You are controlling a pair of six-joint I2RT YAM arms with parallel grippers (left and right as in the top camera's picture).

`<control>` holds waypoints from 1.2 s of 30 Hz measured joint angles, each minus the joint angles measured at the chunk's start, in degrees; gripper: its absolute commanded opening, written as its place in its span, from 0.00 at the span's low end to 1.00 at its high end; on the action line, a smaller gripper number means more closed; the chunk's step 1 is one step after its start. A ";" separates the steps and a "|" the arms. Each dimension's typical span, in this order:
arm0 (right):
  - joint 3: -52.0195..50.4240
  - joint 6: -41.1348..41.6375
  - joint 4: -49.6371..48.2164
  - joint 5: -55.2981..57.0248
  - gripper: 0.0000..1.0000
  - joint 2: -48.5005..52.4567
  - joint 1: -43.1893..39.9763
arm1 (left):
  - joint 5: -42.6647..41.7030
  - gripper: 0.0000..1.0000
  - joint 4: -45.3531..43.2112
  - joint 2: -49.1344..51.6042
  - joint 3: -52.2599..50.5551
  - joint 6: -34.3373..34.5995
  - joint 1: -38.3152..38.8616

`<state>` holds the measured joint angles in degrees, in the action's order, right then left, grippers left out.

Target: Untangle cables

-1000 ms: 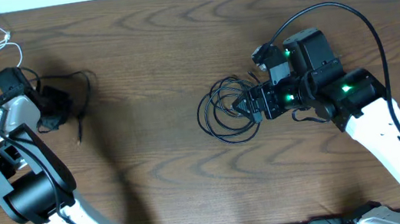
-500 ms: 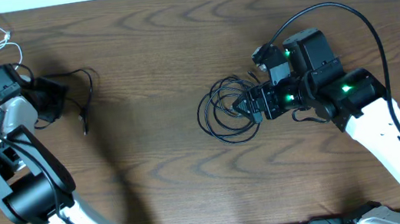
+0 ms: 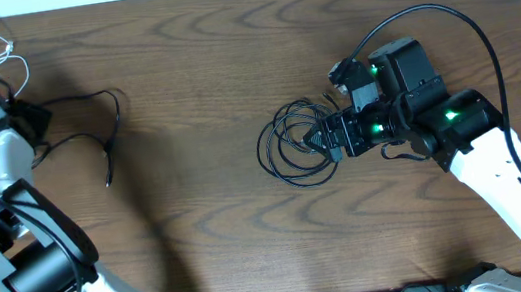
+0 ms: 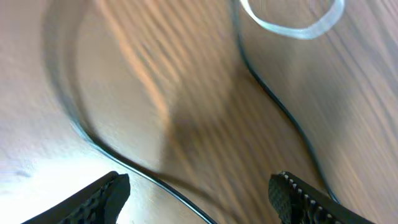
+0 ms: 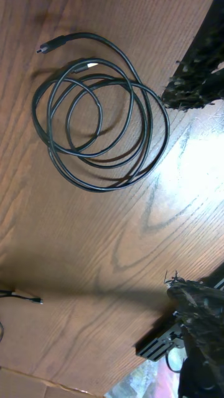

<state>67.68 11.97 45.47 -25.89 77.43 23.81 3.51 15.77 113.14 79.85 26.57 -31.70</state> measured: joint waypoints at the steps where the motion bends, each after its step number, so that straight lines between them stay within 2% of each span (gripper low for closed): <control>1: 0.00 0.00 0.00 0.02 0.86 0.00 0.00 | 0.76 0.77 -0.31 0.04 0.00 -0.04 -0.76; 7: 0.00 0.44 -0.02 0.00 0.86 0.00 0.00 | 3.39 0.77 -2.40 2.05 0.00 -1.60 -4.90; 17: 0.00 1.64 0.00 0.02 0.86 0.00 0.00 | 4.17 0.76 -4.28 8.37 0.00 -4.39 -6.08; 21: 0.00 1.86 -0.11 0.00 0.87 0.00 0.00 | 4.20 0.66 -4.52 8.70 0.00 -4.55 -7.06; 25: 0.00 2.08 -0.31 0.00 0.87 0.00 0.00 | 3.76 0.63 -6.10 8.96 0.02 -4.55 -7.82; 30: 0.00 2.08 -0.28 0.00 0.88 0.00 0.00 | 0.85 0.45 -7.80 10.25 0.15 -4.39 -7.89; 32: 0.00 2.08 -0.28 0.02 0.88 0.00 0.00 | 0.26 0.34 -8.22 10.47 0.28 -4.07 -7.89; 36: 0.00 2.12 -0.31 0.02 0.88 0.00 0.00 | -0.85 0.22 -9.51 11.02 0.50 -3.80 -7.91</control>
<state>67.68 14.09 45.17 -25.87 77.43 23.81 2.66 6.26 124.16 80.36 22.76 -39.62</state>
